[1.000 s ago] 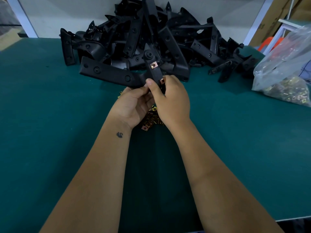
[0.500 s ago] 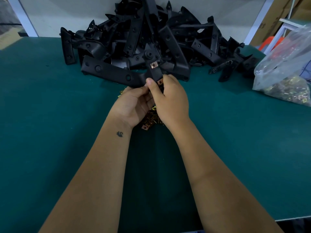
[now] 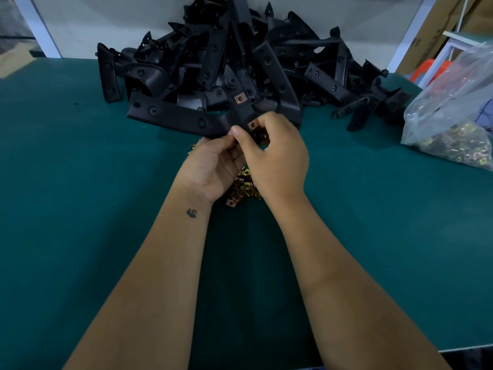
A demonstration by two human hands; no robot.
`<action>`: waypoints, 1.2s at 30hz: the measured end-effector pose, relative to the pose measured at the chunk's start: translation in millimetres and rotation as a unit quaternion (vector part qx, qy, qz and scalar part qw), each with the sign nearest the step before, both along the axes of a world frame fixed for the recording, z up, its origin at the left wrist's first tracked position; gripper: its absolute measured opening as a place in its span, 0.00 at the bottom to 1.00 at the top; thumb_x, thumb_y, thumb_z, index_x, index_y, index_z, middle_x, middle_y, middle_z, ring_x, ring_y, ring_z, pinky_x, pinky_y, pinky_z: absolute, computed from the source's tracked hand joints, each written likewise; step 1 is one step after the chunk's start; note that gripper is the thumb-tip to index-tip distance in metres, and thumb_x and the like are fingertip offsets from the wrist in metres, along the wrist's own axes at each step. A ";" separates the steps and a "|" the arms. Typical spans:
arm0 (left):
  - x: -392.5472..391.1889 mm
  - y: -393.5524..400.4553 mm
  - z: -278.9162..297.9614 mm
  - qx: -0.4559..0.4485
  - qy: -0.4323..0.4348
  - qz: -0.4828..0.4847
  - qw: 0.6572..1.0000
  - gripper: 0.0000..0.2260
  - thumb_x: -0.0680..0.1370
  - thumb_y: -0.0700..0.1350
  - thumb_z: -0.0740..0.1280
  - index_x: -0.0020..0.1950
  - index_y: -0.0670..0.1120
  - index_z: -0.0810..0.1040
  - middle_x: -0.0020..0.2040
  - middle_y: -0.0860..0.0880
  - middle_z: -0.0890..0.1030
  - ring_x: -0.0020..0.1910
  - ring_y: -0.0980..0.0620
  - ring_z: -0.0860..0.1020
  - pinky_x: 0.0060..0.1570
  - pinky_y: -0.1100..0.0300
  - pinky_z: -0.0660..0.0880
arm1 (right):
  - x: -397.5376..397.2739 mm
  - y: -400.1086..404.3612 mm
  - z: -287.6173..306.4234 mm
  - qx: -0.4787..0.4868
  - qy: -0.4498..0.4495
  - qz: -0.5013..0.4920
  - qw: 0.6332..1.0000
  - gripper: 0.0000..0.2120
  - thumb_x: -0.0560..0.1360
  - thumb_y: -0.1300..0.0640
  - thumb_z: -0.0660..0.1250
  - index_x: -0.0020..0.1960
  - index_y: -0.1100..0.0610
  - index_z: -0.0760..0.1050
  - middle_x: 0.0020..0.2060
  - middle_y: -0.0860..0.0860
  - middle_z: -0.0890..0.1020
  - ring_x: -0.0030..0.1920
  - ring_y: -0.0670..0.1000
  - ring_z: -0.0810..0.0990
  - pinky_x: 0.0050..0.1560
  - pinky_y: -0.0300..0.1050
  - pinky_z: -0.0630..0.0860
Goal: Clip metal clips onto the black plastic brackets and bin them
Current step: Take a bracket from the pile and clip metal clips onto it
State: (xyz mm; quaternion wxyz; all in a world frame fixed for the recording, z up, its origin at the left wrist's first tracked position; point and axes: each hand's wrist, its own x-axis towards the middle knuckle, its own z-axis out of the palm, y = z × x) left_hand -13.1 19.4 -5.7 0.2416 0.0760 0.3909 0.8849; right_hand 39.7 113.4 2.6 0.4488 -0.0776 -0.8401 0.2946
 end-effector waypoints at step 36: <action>1.5 2.7 8.7 -0.151 0.049 0.198 0.967 0.02 0.79 0.41 0.69 0.48 0.45 0.78 0.42 0.49 0.82 0.37 0.57 0.80 0.44 0.63 0.78 | -0.4 9.4 4.7 -0.241 0.021 0.040 0.969 0.07 0.75 0.54 0.71 0.52 0.53 0.76 0.45 0.42 0.80 0.45 0.41 0.78 0.47 0.36 0.74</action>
